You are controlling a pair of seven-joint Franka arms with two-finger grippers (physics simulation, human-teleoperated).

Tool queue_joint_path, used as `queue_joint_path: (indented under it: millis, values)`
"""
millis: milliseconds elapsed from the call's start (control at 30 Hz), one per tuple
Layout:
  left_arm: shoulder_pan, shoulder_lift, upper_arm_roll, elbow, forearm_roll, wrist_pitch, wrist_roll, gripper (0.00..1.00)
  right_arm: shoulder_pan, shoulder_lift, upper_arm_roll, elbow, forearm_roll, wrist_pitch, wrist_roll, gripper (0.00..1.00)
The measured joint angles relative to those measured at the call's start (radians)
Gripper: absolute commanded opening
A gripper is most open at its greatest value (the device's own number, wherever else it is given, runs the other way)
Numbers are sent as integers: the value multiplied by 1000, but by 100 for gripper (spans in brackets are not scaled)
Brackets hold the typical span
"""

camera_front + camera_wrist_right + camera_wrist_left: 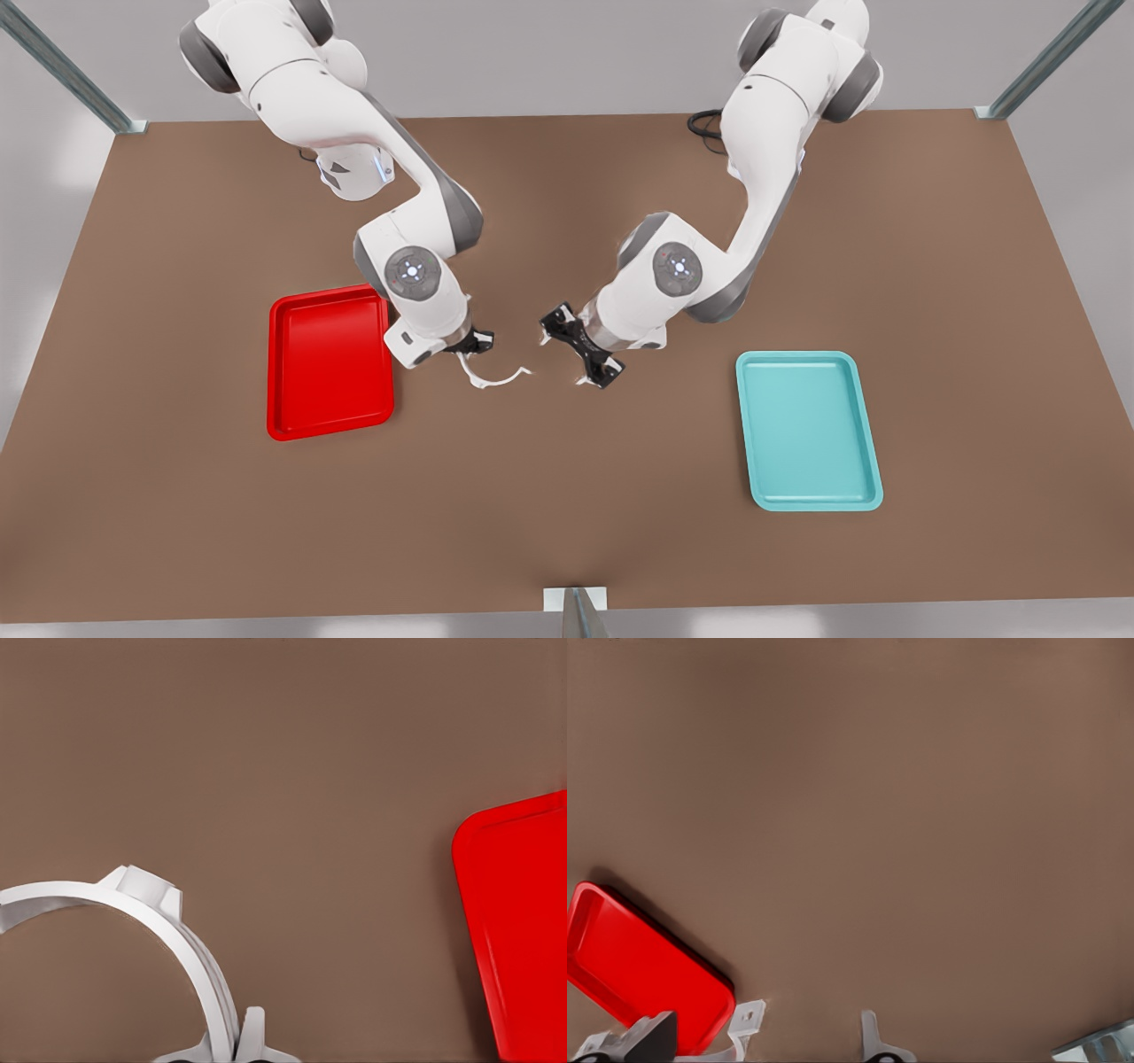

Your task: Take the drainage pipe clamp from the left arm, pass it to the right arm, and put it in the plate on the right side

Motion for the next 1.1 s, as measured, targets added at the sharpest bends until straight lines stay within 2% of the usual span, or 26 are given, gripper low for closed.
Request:
queue_joint_path:
  millis: [100,267,367,467,833,867,900,1033,1100]
  values:
    - [160,-27,15,0,-5,-137,110,100,-98,-105,1,-118,0,-20,-17,21]
    - [328,-82,29,-2,183,-312,539,100,-333,-218,-1,-303,-29,-37,-90,21]
    - [424,-336,32,-160,252,-387,878,100,-449,-208,-2,-335,-57,-38,-148,21]
    - [471,-480,35,-241,306,-433,1184,100,-507,-185,-3,-347,-73,-39,-204,21]
    - [441,-430,33,-232,352,-487,1952,100,-557,-71,33,-357,-79,-66,-357,21]
    - [440,-430,33,-232,352,-489,2001,100,-563,-61,34,-357,-79,-70,-367,29]
    - [440,-429,33,-232,351,-490,2047,100,-565,-53,34,-356,-80,-77,-375,100]
    - [444,-429,34,-232,351,-494,2209,100,-566,-48,35,-346,-102,-105,-397,100]
    - [446,-429,35,-232,351,-495,2277,100,-565,-55,50,-250,-109,-144,-405,100]
